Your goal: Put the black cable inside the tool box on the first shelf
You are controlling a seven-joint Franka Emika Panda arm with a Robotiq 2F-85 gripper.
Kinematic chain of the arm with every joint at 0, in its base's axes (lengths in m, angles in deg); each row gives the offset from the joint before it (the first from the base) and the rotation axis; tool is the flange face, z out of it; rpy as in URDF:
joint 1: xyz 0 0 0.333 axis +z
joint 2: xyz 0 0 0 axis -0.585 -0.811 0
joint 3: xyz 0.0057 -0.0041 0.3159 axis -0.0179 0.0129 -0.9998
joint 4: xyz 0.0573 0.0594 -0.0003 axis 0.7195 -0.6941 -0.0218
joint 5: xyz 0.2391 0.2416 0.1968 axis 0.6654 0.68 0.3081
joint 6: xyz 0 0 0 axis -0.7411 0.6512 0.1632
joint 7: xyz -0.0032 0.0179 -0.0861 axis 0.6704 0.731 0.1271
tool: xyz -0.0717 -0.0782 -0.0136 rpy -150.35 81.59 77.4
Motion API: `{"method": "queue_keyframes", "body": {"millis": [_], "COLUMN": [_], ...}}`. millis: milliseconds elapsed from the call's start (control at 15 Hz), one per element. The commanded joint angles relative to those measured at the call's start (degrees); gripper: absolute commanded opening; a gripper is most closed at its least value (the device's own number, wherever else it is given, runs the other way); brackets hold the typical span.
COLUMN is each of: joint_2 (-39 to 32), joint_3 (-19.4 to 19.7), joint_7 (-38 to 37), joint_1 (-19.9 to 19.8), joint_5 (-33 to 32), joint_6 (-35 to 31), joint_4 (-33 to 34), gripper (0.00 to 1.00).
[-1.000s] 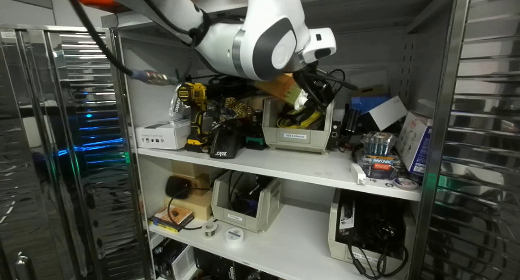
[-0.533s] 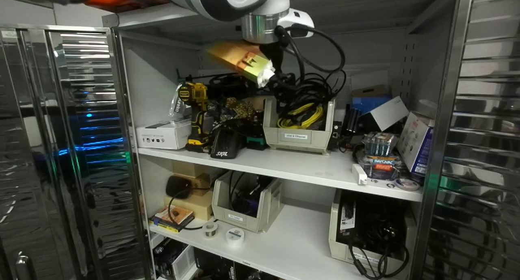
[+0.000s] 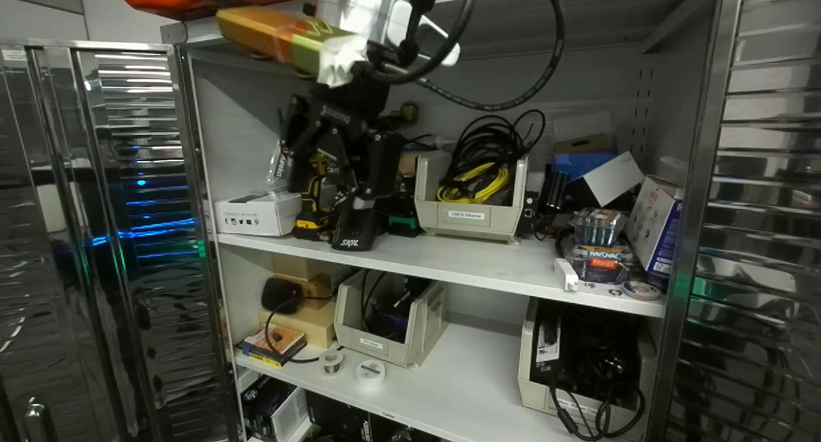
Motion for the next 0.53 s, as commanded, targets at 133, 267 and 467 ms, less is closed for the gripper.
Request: {"method": "queue_keyframes", "body": {"millis": [133,267,467], "joint_2": [5.4,3.9,4.4], "joint_3": [1.4,0.8,0.9], "joint_7": [6.5,4.6,5.6], "joint_1": [1.3,0.6,0.7], "joint_5": [-1.4,-1.4,-1.4], "joint_6": [17.4,15.6,16.5], "joint_4": [-1.6,-1.0,-1.3], "gripper": [1.00,1.00,1.00]}}
